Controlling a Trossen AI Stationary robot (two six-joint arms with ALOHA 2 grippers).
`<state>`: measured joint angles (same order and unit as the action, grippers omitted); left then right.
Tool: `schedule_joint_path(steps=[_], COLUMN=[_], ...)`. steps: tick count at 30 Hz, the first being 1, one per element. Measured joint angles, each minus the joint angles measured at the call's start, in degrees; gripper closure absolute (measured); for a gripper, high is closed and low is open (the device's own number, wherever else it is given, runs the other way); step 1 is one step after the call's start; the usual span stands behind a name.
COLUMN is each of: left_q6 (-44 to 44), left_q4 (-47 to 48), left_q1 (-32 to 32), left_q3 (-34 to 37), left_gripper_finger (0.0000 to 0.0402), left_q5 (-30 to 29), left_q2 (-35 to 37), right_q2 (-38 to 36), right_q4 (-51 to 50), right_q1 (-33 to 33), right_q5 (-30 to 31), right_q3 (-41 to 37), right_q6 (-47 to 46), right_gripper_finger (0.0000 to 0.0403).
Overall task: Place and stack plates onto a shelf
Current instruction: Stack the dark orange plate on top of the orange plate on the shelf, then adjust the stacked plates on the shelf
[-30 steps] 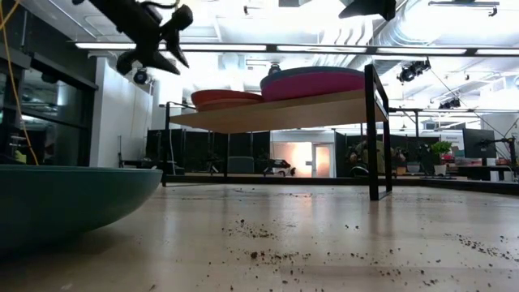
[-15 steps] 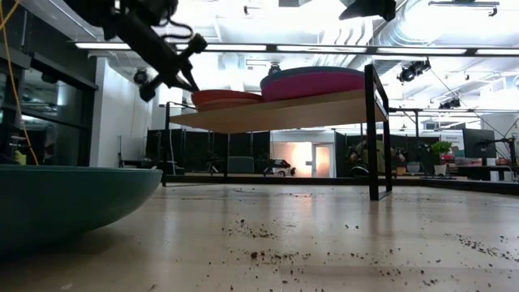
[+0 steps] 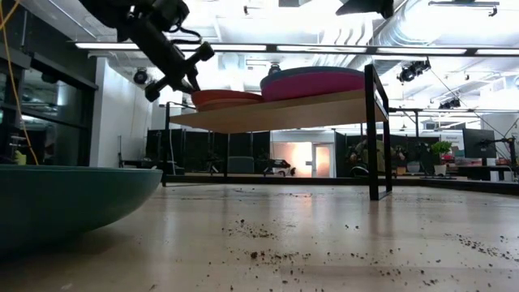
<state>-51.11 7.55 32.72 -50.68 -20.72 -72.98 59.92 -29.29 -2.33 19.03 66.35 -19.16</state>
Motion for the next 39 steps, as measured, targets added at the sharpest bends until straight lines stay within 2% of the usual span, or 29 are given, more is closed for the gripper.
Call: schedule_joint_path(steps=[16, 24, 30, 35, 37, 39], left_q6=[-1.6, -1.65, 3.85, 11.76, 14.23, 15.83], left_q4=[0.84, 0.63, -0.13, -0.28, -0.36, -0.86], left_q1=[-2.42, -3.81, -1.16, -0.12, -0.39, -0.87], left_q3=[-0.08, -0.08, -0.08, -0.08, -0.08, -0.08], left_gripper_finger=[0.0401, 0.0401, 0.0401, 0.0401, 0.0401, 0.0401], left_q5=[-3.71, -8.09, -8.94, -9.05, -8.36, -6.91], left_q2=[-2.59, -2.3, 2.08, 8.22, 10.69, 12.48], right_q2=[0.02, 0.02, 0.03, 1.88, 3.53, 5.69], right_q4=[0.08, 0.08, 0.05, -0.42, 0.04, 1.79], right_q1=[0.0, 0.0, 0.0, -0.02, -0.48, -1.88], right_q5=[0.76, 1.77, 2.01, 2.62, 3.34, 2.1], right_q3=[0.0, 0.0, 0.0, 0.02, 0.02, 0.02], right_q6=[-0.13, 0.15, -0.5, -3.53, -4.78, -6.09], right_gripper_finger=[0.0155, 0.0155, 0.0155, 0.0156, 0.0164, 0.019])
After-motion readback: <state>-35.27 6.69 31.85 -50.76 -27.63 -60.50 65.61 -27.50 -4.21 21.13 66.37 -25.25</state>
